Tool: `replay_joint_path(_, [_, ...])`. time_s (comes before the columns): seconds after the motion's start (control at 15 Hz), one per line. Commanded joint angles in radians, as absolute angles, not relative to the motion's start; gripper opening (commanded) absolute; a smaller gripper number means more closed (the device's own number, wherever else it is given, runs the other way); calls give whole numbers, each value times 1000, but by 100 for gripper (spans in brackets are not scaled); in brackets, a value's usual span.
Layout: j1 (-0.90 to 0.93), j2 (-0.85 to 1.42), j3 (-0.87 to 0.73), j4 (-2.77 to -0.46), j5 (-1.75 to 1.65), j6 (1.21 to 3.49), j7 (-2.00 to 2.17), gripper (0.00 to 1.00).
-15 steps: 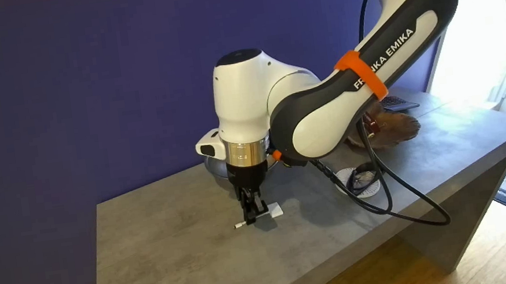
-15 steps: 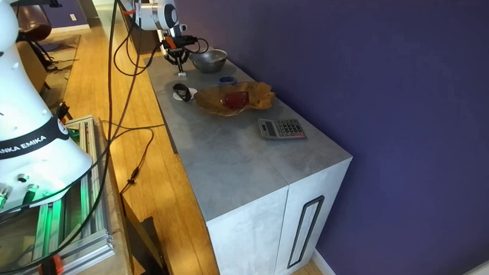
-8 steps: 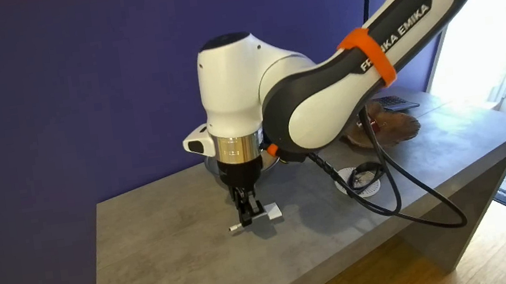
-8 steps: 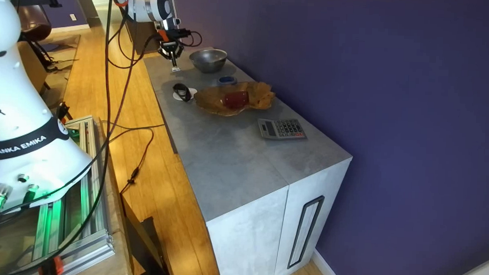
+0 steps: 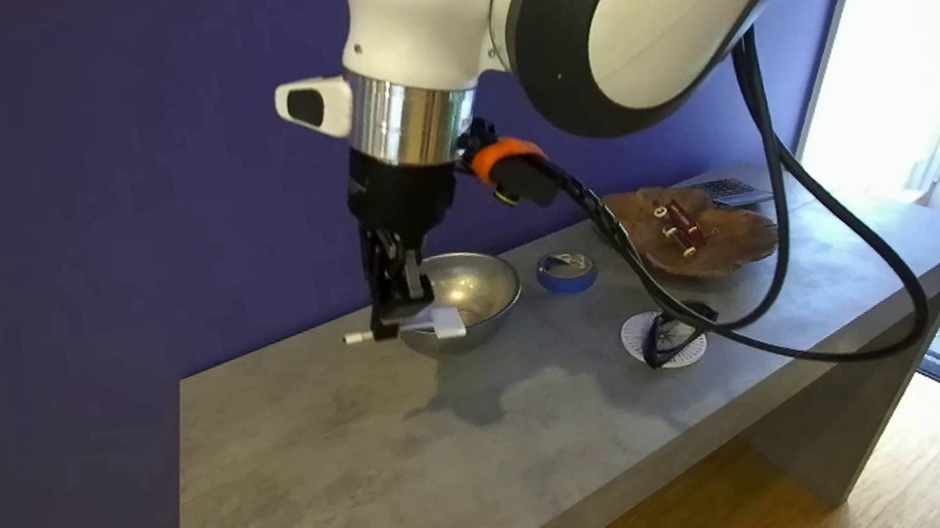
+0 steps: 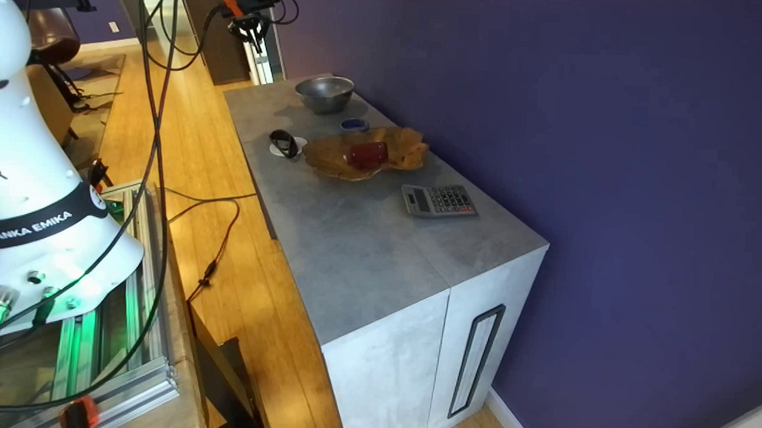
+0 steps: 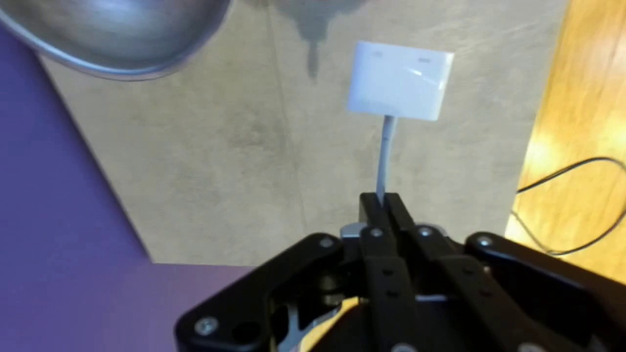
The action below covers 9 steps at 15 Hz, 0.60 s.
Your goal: Put the dongle into the bowl
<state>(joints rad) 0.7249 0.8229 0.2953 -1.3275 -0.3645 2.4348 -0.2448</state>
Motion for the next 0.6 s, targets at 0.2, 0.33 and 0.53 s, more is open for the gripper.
replay_joint_path(0.2, [743, 683, 60, -1522, -528, 2604, 1, 1])
replay_joint_path(0.33, [722, 733, 85, -1447, -492, 2578, -67, 5])
replay_joint_path(0.53, [694, 780, 90, -1427, -449, 2602, -44, 1])
